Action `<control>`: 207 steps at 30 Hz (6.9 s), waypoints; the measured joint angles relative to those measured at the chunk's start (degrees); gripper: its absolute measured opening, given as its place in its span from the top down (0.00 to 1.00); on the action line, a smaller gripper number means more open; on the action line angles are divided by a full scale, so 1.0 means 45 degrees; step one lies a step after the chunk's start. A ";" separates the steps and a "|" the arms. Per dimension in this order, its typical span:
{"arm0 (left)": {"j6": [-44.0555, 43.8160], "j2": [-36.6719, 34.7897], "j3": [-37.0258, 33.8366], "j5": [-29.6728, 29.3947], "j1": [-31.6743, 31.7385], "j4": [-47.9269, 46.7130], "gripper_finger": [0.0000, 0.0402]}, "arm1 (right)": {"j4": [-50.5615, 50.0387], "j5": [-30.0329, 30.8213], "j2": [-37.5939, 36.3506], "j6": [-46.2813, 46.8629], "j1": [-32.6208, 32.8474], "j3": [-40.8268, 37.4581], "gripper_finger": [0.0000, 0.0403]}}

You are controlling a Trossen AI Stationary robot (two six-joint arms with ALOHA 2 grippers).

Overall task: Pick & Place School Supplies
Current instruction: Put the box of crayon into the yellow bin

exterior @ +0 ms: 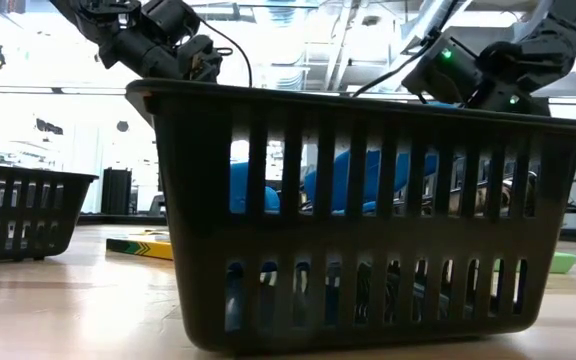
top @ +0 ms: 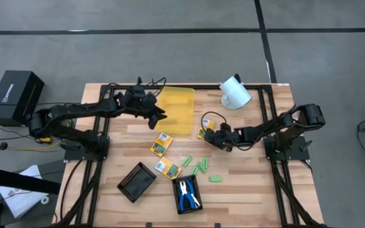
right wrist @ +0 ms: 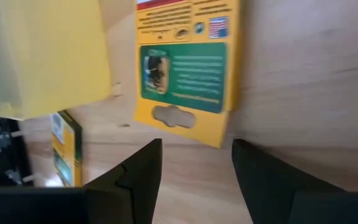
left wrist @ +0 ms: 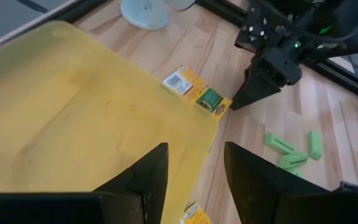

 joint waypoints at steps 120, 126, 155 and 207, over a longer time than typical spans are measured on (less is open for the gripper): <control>-0.0568 0.0000 0.0284 0.0988 0.3099 0.2166 0.63 | 0.1527 -0.5802 0.3047 -0.9341 -0.3891 0.8156 0.58; -0.1101 0.0000 0.0284 0.1553 0.3075 0.2152 0.63 | 0.2624 -0.6161 0.2936 -0.9154 -0.3949 0.8148 0.46; -0.5813 0.0001 0.0294 0.2421 -0.2092 -0.3747 0.61 | -0.3041 -0.6782 -0.5224 -1.4286 -0.4938 0.8151 0.63; -1.0926 -0.0068 -0.4787 -0.2897 -0.5152 -0.0362 0.55 | -0.3953 -0.6788 -0.6501 -1.4958 -0.4275 0.8146 0.63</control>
